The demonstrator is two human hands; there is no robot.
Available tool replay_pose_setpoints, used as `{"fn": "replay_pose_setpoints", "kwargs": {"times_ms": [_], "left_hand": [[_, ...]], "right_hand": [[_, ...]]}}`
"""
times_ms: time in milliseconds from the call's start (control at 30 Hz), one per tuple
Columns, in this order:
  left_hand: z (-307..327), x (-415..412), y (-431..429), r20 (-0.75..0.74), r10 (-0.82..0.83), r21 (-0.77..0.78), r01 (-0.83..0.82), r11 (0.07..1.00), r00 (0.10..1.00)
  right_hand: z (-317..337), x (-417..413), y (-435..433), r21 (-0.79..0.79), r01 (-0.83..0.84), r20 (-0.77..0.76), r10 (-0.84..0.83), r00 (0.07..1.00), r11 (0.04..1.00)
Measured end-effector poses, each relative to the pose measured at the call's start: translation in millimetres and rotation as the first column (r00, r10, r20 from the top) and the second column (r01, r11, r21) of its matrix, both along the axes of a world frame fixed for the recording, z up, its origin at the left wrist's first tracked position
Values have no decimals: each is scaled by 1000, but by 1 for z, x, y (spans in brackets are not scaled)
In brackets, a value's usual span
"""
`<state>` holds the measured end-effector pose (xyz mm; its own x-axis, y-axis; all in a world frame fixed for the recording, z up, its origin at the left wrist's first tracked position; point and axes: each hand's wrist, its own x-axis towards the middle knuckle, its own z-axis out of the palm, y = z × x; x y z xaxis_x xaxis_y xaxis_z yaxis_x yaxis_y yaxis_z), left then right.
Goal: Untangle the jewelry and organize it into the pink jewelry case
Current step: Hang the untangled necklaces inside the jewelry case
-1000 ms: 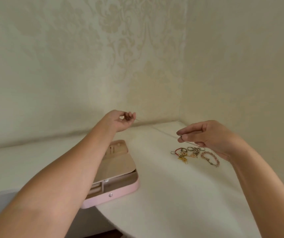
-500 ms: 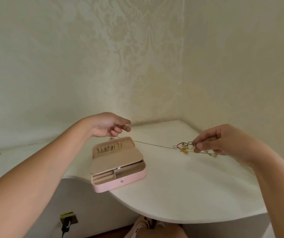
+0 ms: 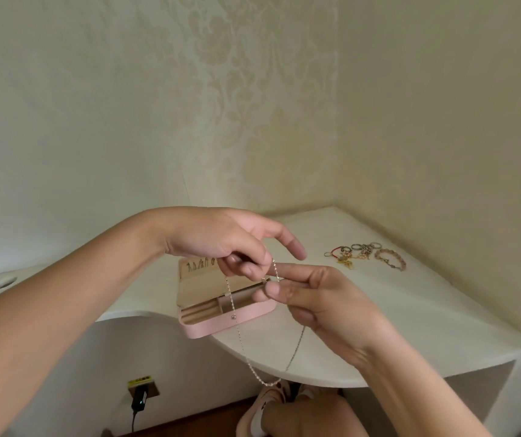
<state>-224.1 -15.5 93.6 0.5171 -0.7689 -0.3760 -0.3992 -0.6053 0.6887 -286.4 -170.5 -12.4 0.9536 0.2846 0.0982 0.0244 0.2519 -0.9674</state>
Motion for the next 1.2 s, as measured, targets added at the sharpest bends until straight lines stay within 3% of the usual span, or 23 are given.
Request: {"fn": "replay_pose_setpoints", "kwargs": {"times_ms": [200, 367, 533, 667, 700, 767, 833, 900, 1033, 1100, 1200], "left_hand": [[-5, -7, -6, 37, 7, 64, -10, 998, 999], [-12, -7, -8, 188, 45, 95, -64, 993, 981], [-20, -7, -9, 391, 41, 167, -115, 979, 919], [-26, -4, -10, 482, 83, 209, -207, 956, 872], [-28, -3, -10, 407, 162, 171, -249, 953, 899], [-34, -2, -11, 55, 379, 27, -381, 924, 924], [-42, -1, -11, -289, 448, -43, -479, 877, 846], [-53, -2, -10, -481, 426, -49, -509, 859, 766], [-68, -6, -12, -681, 366, -67, -552, 831, 634], [-71, -7, -12, -728, 359, -82, -594, 800, 584], [-71, -8, -14, -749, 357, -97, -626, 774, 558]], "right_hand": [[-5, 0, 1, 13, 78, 30, -78, 996, 997], [-7, -4, -1, -58, 184, 65, -180, 981, 981], [-11, -7, 1, -220, 379, 247, -325, 913, 899], [-20, -5, 0, -265, 464, 269, -398, 877, 845], [-21, -4, -3, -241, 476, 261, -416, 871, 846], [-23, -3, -8, -171, 476, 251, -429, 868, 863], [-24, -3, -12, -108, 475, 248, -439, 864, 873], [-26, -3, -15, -59, 479, 269, -448, 853, 876], [-26, -7, -19, 63, 420, 326, -416, 849, 906], [-25, -9, -22, 131, 369, 332, -391, 858, 920], [-23, -13, -26, 112, 368, 370, -382, 847, 923]]}}
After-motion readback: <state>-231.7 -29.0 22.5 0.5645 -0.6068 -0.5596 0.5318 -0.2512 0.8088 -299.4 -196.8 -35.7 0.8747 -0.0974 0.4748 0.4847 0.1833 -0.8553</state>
